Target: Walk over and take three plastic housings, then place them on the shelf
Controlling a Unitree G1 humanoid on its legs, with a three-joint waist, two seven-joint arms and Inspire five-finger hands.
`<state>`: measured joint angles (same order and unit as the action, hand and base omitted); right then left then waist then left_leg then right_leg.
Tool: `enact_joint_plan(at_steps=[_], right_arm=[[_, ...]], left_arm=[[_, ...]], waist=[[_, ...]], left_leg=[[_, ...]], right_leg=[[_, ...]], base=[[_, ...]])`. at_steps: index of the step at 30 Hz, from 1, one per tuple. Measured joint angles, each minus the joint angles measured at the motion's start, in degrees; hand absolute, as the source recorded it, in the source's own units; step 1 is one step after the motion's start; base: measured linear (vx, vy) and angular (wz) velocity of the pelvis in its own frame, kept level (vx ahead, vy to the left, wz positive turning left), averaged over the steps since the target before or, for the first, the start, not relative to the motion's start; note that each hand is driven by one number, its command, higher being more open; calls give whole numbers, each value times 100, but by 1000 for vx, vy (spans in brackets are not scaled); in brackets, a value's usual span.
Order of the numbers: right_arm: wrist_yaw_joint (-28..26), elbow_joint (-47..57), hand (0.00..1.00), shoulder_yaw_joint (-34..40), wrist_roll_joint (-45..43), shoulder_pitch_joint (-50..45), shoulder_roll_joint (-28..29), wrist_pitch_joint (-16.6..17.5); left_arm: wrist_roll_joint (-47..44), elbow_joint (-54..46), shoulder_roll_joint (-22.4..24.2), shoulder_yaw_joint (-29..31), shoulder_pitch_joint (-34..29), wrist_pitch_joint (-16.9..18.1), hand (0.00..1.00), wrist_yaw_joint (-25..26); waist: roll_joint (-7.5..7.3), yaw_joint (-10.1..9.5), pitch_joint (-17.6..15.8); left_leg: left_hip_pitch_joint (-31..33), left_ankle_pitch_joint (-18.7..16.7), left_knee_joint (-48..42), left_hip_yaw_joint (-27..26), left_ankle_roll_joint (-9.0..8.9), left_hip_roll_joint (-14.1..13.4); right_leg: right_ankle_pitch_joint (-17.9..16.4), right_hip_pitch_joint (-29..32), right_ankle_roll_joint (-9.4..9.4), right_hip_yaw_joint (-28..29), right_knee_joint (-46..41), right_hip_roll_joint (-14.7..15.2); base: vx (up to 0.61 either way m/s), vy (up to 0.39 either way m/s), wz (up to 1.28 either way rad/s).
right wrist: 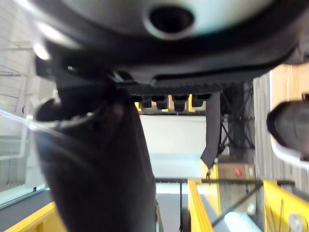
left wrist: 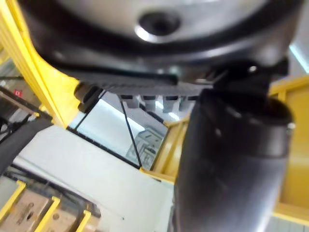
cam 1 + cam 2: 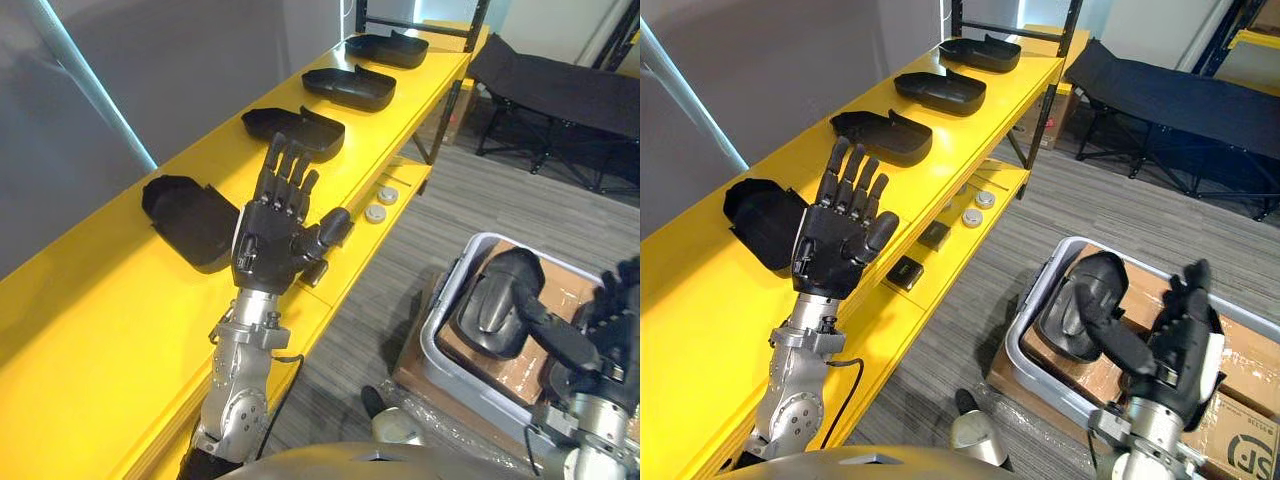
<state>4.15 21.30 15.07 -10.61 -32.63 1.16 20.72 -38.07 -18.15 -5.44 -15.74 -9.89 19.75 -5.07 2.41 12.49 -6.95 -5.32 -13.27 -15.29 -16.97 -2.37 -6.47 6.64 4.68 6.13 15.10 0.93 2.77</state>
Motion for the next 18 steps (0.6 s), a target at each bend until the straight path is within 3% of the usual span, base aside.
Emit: enact_joint_plan(at_steps=[2,4,5,7,11,16,18], right_arm=[[-232,-31,100,-614,21,357,-380,-3],[-378,-16,100,-809,126,499,-768,2],[-360,-19,100,-831,125,590,-883,-2],[-342,-23,100,-841,100,597,-870,-16],[-253,-15,100,-850,-164,570,-800,-16],[121,188,100,-1005,-147,-33,-542,-17],[117,338,100,-1042,-144,-329,-373,56]], left_arm=[[27,-188,-12,351,-306,0,100,97],[22,-418,-4,497,-667,-2,100,73],[23,-525,-5,543,-777,-2,100,-24],[25,-642,-7,623,-944,-1,100,-124],[21,-722,-47,913,-1184,39,100,-281],[-58,-1029,-112,814,-1305,57,100,-557],[-50,-1169,-120,705,-1323,147,100,-578]], waist=[[-7,-311,-244],[164,-473,-290],[239,-554,-326],[186,-699,-407],[-50,-775,-464],[-105,-766,-506],[-191,-765,-567]], left_leg=[[182,-281,-629,1088,263,82],[196,-661,-642,1453,439,76],[189,-747,-529,1514,197,82],[168,-679,-538,1515,78,199],[193,-678,-632,1537,94,384],[498,-1012,-1353,1518,117,362],[511,-1116,-1509,1342,139,336]], right_leg=[[-89,45,-72,324,-199,-159],[-89,111,-74,293,-202,-250],[-48,178,-63,214,-313,-222],[-71,254,-3,180,-552,-125],[-165,315,48,72,-775,54],[-240,541,173,168,-1141,-43],[-199,574,226,348,-1181,-104]], base=[[-109,72,-82],[-112,119,-36],[-80,147,7],[-63,116,11],[-57,81,6],[-58,59,-11],[-123,50,-49]])
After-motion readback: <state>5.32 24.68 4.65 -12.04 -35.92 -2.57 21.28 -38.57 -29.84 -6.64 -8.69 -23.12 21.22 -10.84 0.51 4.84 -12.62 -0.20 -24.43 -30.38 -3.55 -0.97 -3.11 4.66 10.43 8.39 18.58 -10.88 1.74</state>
